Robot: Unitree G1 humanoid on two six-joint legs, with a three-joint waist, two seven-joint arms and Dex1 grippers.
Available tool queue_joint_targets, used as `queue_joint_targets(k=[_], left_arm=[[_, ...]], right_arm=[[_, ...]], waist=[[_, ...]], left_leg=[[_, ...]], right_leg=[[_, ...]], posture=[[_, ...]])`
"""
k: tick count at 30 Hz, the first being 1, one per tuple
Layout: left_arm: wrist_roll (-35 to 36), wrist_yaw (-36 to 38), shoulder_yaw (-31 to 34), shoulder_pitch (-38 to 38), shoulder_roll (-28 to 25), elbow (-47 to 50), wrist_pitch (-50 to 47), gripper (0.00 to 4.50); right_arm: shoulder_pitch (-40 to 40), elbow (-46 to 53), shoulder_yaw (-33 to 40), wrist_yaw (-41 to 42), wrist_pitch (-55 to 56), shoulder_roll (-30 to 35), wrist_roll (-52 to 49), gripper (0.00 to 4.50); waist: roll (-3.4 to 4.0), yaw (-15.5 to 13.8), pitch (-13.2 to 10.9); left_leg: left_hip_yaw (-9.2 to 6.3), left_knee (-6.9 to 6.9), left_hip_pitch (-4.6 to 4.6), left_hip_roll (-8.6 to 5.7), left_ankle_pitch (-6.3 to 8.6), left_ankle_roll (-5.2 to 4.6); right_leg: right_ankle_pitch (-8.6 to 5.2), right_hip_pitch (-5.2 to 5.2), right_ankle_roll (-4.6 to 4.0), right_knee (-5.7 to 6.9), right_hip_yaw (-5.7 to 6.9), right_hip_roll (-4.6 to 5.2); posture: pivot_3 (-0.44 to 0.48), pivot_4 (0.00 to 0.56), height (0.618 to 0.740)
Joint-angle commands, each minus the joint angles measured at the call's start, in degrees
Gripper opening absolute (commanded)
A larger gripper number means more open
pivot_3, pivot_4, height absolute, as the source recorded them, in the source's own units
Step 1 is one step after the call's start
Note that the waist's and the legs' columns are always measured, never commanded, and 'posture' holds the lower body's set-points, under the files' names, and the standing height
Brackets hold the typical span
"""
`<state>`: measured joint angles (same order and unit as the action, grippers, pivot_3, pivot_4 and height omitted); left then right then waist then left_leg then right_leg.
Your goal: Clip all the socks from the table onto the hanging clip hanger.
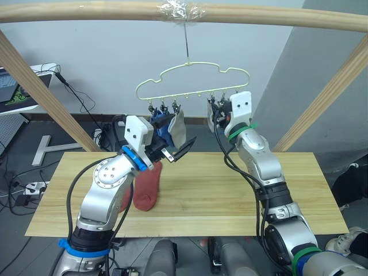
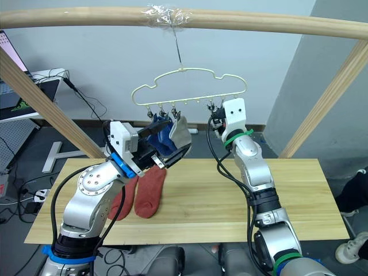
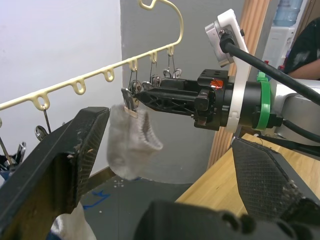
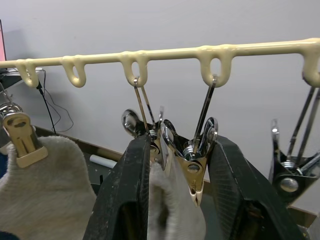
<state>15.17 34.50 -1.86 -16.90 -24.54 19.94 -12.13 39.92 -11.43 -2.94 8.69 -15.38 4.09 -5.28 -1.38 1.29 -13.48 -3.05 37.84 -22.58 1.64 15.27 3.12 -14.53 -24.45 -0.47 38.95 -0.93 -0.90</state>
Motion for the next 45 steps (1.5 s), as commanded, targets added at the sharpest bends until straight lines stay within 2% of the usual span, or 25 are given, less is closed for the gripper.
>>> queue_joint_targets(k=[1,8,13,29,38,45], left_arm=[[0.84,-0.04,0.69,-0.27,-0.02,2.61,0.24,4.5],[0.91,-0.14,0.91,0.38,-0.24,2.81,0.21,4.5],[0.87,-0.23,0.69,0.43,-0.12,2.85,0.15,4.5],[1.02,-0.18,0.59,-0.46,-0.08,2.79,-0.59,4.5],[1.51,-0.61,0.87,-0.7,0.04,4.27,-1.63,4.5],[4.98,-0.83,1.11,-2.36,1.03,6.41,-5.11,4.5]], right_arm=[[0.47,2.94,0.69,0.65,0.83,0.57,0.07,1.69],[-5.82,10.77,-0.29,3.58,-0.8,2.42,-0.65,1.69],[-7.62,12.43,-0.48,3.06,-3.05,2.39,-0.01,1.69],[0.84,1.73,1.31,-1.4,-0.11,-1.25,0.38,1.69],[2.6,-0.03,1.49,-1.03,1.34,-1.16,-0.02,1.69],[2.94,0.06,1.69,-1.03,1.46,-1.36,-0.2,1.69]], waist=[[0.0,0.0,0.0],[0.0,-0.25,0.0],[0.0,-0.22,0.0],[0.01,-0.27,-0.01],[0.02,-0.29,-0.01],[0.02,-0.4,-0.01]], left_leg=[[0.0,0.0,0.0,0.0,0.0,0.0],[-0.01,0.0,-0.02,-0.01,0.0,0.0],[0.01,0.0,0.03,0.01,0.0,0.0],[0.01,0.0,0.04,0.0,0.0,-0.01],[0.0,0.0,0.04,0.01,0.0,-0.01],[0.01,0.0,0.03,0.0,0.0,-0.01]], right_leg=[[0.0,0.0,0.0,0.0,0.0,0.0],[0.0,0.0,0.01,-0.01,0.01,0.0],[-0.09,0.0,0.15,0.02,-0.01,-0.01],[-0.06,0.02,0.1,0.01,-0.01,-0.01],[-0.06,0.01,0.09,0.01,0.0,-0.01],[-0.06,0.01,0.1,0.0,-0.02,-0.01]], posture=[[0.081,0.202,0.74],[0.079,0.211,0.74],[0.075,0.211,0.74],[0.075,0.216,0.74],[0.084,0.219,0.74],[0.084,0.219,0.74]])
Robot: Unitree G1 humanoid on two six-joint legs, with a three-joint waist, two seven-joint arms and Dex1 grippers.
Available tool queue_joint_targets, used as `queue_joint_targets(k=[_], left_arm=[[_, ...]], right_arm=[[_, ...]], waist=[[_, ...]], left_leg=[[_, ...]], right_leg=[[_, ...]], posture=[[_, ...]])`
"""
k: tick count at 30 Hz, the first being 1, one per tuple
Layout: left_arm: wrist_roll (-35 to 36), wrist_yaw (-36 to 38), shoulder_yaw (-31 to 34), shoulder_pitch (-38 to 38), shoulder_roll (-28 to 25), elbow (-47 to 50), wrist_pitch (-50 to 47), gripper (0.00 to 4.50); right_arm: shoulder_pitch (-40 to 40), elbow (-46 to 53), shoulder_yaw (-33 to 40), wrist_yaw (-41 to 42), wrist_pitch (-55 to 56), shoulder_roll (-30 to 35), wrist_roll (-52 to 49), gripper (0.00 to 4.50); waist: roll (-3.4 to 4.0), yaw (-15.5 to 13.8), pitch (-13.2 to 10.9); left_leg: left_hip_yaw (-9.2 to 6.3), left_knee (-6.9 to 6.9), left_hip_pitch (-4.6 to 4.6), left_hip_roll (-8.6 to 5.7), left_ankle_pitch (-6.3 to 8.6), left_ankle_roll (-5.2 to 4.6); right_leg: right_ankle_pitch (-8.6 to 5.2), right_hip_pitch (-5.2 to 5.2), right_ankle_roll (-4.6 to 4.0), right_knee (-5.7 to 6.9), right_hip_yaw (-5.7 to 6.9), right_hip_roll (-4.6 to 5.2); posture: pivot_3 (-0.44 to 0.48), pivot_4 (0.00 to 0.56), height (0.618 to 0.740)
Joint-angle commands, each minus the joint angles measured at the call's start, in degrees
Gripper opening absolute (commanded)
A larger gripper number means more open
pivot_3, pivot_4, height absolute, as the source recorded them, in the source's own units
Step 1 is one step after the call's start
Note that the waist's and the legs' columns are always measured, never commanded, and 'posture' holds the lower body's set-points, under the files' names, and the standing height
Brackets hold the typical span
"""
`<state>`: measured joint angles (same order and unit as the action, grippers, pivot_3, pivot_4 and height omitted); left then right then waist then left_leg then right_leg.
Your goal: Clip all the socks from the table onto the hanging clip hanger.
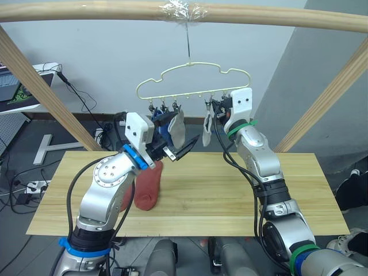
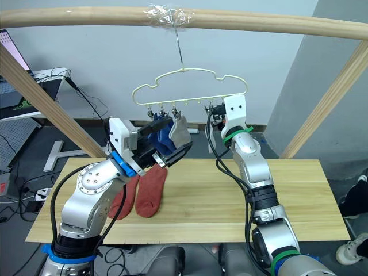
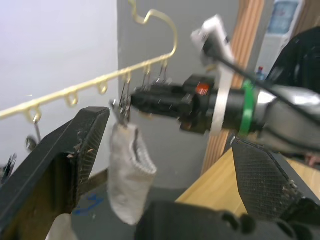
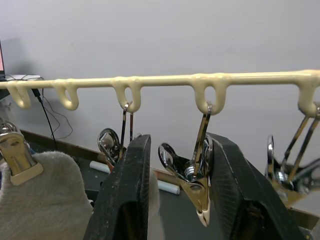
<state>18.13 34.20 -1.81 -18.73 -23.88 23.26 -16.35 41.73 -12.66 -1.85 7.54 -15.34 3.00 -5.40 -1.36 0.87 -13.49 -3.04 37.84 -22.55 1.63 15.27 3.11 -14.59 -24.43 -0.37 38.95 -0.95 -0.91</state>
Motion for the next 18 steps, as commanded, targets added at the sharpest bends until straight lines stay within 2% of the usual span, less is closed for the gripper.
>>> queue_joint_targets(k=[1,15,18], left_arm=[[2.19,-0.59,1.1,-0.61,0.42,3.22,-1.19,4.5],[2.47,-1.71,1.49,-1.02,0.35,3.05,-1.81,4.5],[2.39,-1.69,1.44,-1.04,0.31,3.1,-1.72,4.5]], right_arm=[[1.13,1.29,0.61,0.12,1.42,-0.29,-0.07,1.69],[1.12,1.0,0.98,0.26,1.26,-0.67,-0.73,1.69],[1.14,1.04,1.23,0.2,1.28,-0.83,-0.87,0.78]], waist=[[0.0,0.02,0.0],[0.0,0.01,0.0],[0.0,0.01,0.0]], left_leg=[[0.0,0.0,0.0,0.0,0.0,0.0],[-0.02,-0.01,0.0,0.01,0.0,0.0],[-0.02,-0.01,0.0,0.0,0.0,0.0]], right_leg=[[0.0,0.0,0.0,0.0,0.0,0.0],[-0.01,0.0,0.01,0.0,0.01,0.0],[0.0,0.0,0.01,0.0,0.01,0.0]], posture=[[0.084,0.219,0.74],[0.083,0.218,0.74],[0.083,0.218,0.74]])
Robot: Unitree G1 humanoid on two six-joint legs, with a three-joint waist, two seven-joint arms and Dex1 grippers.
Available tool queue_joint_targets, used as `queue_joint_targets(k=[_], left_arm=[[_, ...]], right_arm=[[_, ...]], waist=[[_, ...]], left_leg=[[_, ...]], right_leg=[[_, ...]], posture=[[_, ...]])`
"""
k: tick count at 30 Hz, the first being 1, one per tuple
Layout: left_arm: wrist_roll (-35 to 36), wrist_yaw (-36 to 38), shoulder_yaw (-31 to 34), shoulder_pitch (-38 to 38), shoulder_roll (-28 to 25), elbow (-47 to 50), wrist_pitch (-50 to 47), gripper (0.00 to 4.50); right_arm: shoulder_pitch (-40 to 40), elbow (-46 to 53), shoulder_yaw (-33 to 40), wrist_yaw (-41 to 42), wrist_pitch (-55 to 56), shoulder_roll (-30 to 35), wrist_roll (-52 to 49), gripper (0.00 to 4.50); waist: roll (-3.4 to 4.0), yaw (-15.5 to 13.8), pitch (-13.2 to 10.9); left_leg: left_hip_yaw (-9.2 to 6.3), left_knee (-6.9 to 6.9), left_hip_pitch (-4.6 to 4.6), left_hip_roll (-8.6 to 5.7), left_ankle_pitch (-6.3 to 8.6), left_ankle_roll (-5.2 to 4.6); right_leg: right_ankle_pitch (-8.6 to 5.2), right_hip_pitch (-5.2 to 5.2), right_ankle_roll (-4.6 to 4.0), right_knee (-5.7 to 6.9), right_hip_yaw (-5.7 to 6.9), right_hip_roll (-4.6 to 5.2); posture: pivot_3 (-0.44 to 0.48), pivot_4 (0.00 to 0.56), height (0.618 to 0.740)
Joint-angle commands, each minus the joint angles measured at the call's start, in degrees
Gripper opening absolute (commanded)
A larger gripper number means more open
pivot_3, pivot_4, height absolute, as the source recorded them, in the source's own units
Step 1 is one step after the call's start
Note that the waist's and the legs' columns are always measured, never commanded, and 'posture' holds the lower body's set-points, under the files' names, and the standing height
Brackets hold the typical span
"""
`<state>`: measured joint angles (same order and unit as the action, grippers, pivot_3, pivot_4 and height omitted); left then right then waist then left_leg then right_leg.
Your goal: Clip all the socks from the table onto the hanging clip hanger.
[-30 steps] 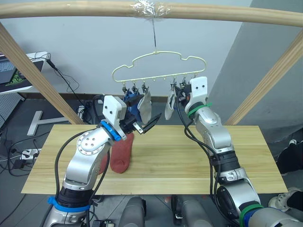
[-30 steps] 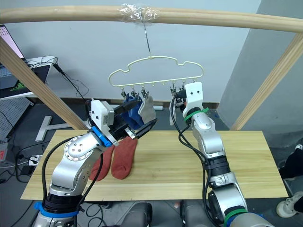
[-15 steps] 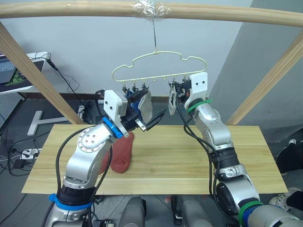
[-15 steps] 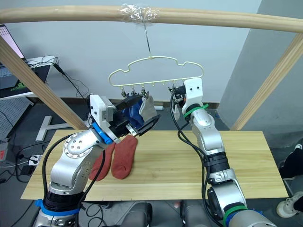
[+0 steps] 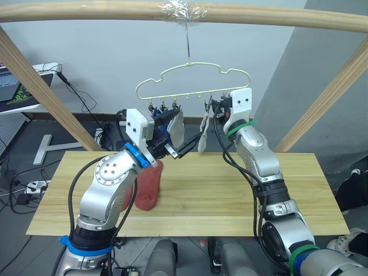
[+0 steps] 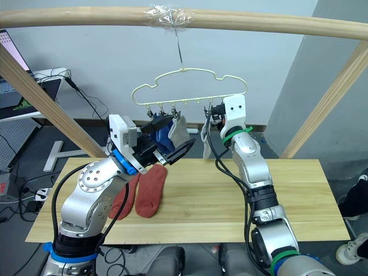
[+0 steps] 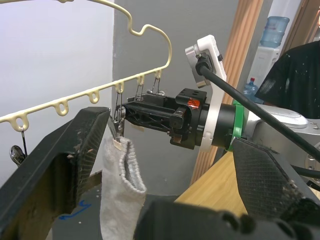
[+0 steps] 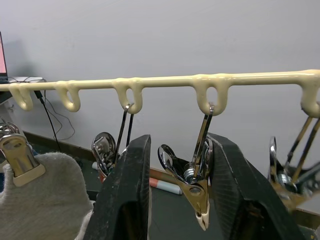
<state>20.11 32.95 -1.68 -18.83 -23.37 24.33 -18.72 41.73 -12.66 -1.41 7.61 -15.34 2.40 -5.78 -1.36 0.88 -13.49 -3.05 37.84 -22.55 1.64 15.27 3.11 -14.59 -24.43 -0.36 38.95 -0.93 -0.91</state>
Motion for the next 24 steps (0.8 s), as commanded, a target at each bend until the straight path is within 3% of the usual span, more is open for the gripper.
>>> queue_joint_targets(k=[1,4,14,18,24], left_arm=[[0.25,-0.38,1.23,-0.88,-0.25,2.01,0.79,4.5],[-0.32,-0.43,0.77,-0.42,-0.13,2.11,1.36,4.5],[-4.12,-0.46,-0.66,3.58,-1.16,0.05,2.37,4.5],[-13.11,-5.93,-1.94,12.78,-2.18,-11.69,3.04,4.5],[-19.67,-12.07,-2.7,11.1,0.29,-27.37,7.9,4.5]], right_arm=[[1.17,1.0,0.86,0.15,1.3,-0.25,-0.44,0.53],[1.25,0.92,1.1,0.29,1.45,-0.05,-0.36,0.02],[0.97,1.61,1.1,0.94,1.2,0.47,-0.33,0.02],[0.0,3.9,0.99,1.99,-0.18,2.04,-0.13,0.02],[-1.7,6.75,1.58,1.76,-3.12,2.67,-0.61,0.02]], waist=[[0.0,-0.01,0.0],[0.0,-0.01,0.0],[0.0,-0.06,0.0],[0.04,0.21,0.01],[0.06,-0.75,-0.01]], left_leg=[[0.0,0.0,0.0,0.0,0.0,0.0],[0.0,0.0,0.0,0.0,0.0,0.0],[0.0,-0.01,0.01,0.01,0.0,0.0],[0.15,-0.08,0.17,0.0,0.01,-0.01],[-0.06,0.0,0.01,0.04,0.01,-0.01]], right_leg=[[0.0,0.0,0.0,0.0,0.0,0.0],[0.0,0.0,0.0,0.0,0.0,0.0],[0.0,0.0,0.0,0.0,0.0,0.0],[-0.02,0.04,0.03,0.0,-0.13,0.0],[-0.03,-0.02,0.05,0.0,0.09,0.0]], posture=[[0.083,0.218,0.74],[0.083,0.218,0.74],[0.08,0.211,0.74],[0.08,0.211,0.74],[0.065,0.205,0.74]])
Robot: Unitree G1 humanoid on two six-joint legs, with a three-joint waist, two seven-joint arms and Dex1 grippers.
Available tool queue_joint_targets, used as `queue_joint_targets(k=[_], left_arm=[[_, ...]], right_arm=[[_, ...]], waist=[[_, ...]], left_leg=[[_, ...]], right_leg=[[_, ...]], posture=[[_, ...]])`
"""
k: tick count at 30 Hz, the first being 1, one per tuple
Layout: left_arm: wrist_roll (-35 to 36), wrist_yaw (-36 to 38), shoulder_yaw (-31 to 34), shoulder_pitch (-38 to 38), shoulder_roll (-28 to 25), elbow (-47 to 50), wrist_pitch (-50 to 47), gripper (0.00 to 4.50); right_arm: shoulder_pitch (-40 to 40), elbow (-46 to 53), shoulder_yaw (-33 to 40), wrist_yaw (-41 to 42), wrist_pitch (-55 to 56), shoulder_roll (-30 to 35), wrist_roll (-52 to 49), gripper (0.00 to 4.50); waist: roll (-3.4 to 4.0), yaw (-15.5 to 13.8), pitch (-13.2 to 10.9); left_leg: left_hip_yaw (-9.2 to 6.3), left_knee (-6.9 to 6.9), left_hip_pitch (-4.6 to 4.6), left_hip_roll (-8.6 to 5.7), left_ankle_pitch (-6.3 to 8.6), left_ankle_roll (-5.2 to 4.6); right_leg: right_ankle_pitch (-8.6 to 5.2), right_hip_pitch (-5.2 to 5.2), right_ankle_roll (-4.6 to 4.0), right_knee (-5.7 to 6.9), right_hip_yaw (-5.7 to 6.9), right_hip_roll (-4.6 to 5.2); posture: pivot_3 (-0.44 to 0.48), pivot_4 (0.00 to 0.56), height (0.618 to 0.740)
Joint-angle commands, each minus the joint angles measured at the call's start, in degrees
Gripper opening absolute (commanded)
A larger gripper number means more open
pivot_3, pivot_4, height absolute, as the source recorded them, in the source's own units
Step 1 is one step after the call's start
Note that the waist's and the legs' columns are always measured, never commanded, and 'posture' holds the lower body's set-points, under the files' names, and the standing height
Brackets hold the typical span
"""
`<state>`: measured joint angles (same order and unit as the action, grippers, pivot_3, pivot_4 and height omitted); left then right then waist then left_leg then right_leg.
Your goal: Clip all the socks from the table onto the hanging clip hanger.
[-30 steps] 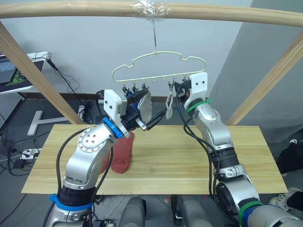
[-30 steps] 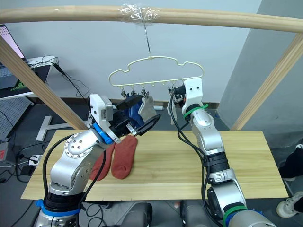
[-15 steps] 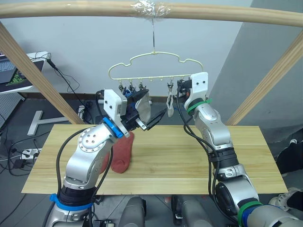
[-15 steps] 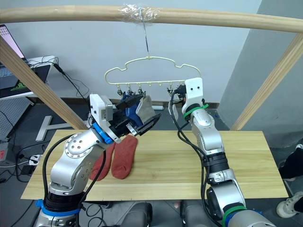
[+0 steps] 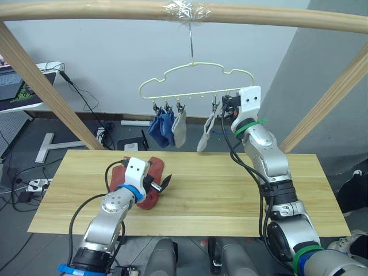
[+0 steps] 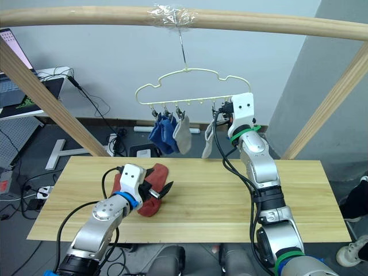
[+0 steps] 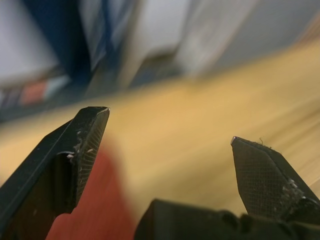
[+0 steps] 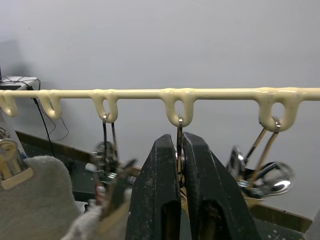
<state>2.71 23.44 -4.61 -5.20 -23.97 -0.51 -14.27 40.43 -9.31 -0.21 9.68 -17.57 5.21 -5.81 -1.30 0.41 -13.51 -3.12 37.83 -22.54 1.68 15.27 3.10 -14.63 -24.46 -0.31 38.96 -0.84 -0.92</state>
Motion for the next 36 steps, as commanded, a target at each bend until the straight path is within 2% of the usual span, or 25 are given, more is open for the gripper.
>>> queue_joint_targets(k=[1,6,10,16,20,27,32,36], left_arm=[[-3.16,-3.47,0.17,-3.16,1.15,-5.08,3.94,4.5],[-3.93,-8.36,2.6,-7.7,3.84,-17.99,6.18,4.5],[-4.3,-7.91,2.48,-9.8,4.07,-23.25,9.26,4.5],[-0.24,-3.02,3.73,-11.6,6.14,-30.19,6.23,4.5],[0.68,0.81,3.12,-10.51,5.95,-29.92,4.15,3.66],[0.49,2.63,2.99,-9.27,5.77,-28.23,3.51,1.63],[1.13,4.38,2.2,-7.27,6.55,-22.85,3.23,0.17],[5.14,8.78,1.64,-5.69,8.45,-13.19,4.29,0.08]], right_arm=[[-0.62,3.84,0.51,-0.44,-1.36,-0.16,-0.56,0.02],[-1.49,6.17,0.6,-0.15,-3.64,0.23,-0.41,0.02],[-1.57,6.88,0.65,0.08,-4.56,0.58,-0.42,0.02],[-1.64,7.35,0.73,-0.09,-5.71,0.76,-0.39,0.02],[-1.79,7.51,0.82,-0.14,-6.06,0.85,-0.34,0.0],[-1.58,7.41,0.89,0.21,-6.52,1.31,-0.34,0.0],[-0.8,7.54,1.67,1.79,-8.21,2.4,-1.69,0.0],[0.85,8.69,3.97,4.19,-15.55,2.76,-6.79,0.0]], waist=[[0.0,-0.53,0.0],[-0.01,-0.37,0.01],[-0.01,-0.3,0.01],[-0.03,-0.23,0.02],[-0.02,-0.16,0.03],[-0.01,-0.13,0.03],[-0.01,-0.12,0.03],[-0.01,-0.16,0.02]], left_leg=[[0.02,0.0,0.0,-0.02,0.0,0.0],[0.14,0.05,0.02,-0.07,0.0,-0.01],[0.08,-0.01,0.01,-0.03,0.0,0.0],[0.09,0.03,0.03,-0.07,0.0,0.0],[0.09,0.03,0.07,-0.08,0.0,0.0],[0.09,0.03,0.21,-0.08,0.0,0.0],[0.1,0.02,0.25,-0.08,0.0,0.0],[0.1,0.02,0.23,-0.07,0.0,0.0]], right_leg=[[0.0,0.0,0.0,0.0,-0.02,0.02],[0.03,0.04,-0.01,-0.03,-0.09,0.1],[0.12,0.02,-0.15,-0.02,-0.02,0.09],[0.12,0.06,-0.14,0.0,-0.01,0.1],[0.12,0.09,-0.14,0.01,-0.02,0.09],[0.02,0.21,0.02,0.02,-0.05,0.09],[0.02,0.26,0.03,0.0,-0.06,0.09],[0.03,0.25,0.01,0.0,-0.06,0.1]], posture=[[0.065,0.205,0.74],[0.052,0.2,0.74],[0.04,0.201,0.74],[0.033,0.207,0.74],[0.033,0.207,0.74],[0.022,0.214,0.74],[0.022,0.214,0.74],[0.022,0.219,0.74]])
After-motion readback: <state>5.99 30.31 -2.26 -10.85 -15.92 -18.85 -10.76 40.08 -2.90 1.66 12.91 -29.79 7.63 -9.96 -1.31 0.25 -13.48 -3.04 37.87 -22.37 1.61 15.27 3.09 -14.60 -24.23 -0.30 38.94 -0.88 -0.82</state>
